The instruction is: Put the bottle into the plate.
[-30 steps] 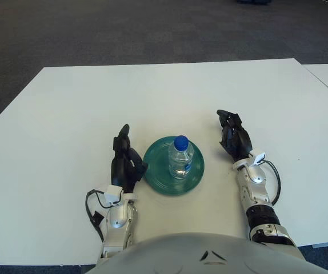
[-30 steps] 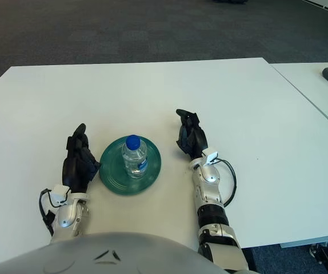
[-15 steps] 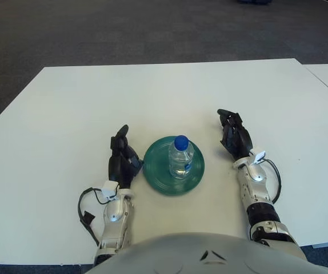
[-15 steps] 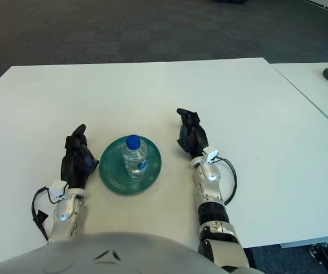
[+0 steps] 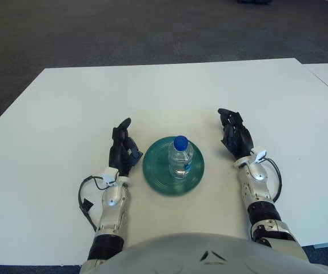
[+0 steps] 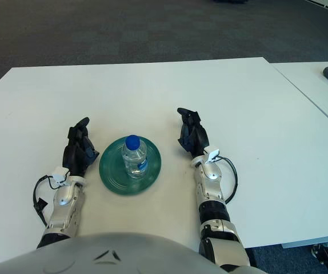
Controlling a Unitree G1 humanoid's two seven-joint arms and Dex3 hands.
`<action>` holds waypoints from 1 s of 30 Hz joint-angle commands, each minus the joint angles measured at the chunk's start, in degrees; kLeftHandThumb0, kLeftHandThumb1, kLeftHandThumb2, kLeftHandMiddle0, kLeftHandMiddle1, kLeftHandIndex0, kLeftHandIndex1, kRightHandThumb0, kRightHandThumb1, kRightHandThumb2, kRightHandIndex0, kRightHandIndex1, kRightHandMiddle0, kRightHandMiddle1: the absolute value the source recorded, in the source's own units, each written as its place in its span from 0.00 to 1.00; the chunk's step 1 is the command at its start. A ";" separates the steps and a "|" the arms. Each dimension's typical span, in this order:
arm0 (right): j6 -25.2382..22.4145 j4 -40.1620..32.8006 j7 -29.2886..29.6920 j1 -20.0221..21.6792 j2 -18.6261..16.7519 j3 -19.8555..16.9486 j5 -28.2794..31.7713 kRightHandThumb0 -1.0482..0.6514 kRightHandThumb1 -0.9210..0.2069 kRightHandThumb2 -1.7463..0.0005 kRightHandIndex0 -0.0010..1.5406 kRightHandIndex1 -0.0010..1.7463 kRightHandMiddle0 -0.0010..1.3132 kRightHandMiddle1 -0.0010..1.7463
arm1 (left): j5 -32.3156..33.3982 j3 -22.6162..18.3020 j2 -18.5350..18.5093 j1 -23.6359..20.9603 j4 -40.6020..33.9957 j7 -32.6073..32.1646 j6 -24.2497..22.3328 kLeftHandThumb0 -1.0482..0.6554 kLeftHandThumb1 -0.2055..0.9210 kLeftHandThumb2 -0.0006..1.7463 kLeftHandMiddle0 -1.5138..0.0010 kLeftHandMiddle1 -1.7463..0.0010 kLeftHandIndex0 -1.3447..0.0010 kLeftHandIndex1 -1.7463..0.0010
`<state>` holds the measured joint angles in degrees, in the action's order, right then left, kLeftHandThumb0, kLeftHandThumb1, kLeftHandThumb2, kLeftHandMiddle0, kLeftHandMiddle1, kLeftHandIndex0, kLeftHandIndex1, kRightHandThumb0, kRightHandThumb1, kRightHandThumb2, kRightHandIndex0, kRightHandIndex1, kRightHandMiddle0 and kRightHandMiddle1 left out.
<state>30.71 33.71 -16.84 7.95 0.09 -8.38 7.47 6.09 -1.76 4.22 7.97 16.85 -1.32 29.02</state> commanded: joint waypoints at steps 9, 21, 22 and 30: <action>-0.64 0.86 -1.85 -7.73 -1.04 0.22 2.29 0.12 0.00 0.52 0.36 0.04 0.10 0.54 | -1.52 0.53 0.60 4.77 1.48 0.06 -6.31 0.25 1.00 0.61 0.73 0.99 1.00 0.53; 0.06 -1.90 -1.91 -10.32 -1.99 1.43 1.85 0.10 0.00 0.54 0.36 0.04 0.12 0.55 | -1.79 0.09 -0.13 7.06 -3.01 0.67 -9.86 0.17 1.00 0.56 0.70 0.98 1.00 0.51; 0.17 -2.09 -2.04 -10.92 -1.88 1.39 1.90 0.10 0.00 0.55 0.36 0.03 0.12 0.55 | -1.53 -0.02 -0.12 7.28 -3.26 0.80 -9.96 0.17 1.00 0.55 0.70 0.98 0.99 0.51; -0.95 -4.17 -0.70 -15.49 -1.98 1.50 0.97 0.10 0.00 0.55 0.33 0.02 0.10 0.54 | -0.92 -0.21 0.03 9.38 -5.00 1.50 -10.18 0.18 1.00 0.52 0.68 0.98 0.98 0.49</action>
<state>30.75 25.83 -18.98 1.93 -0.38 -6.80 7.96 4.32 -1.46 4.36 13.30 9.59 -0.20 22.29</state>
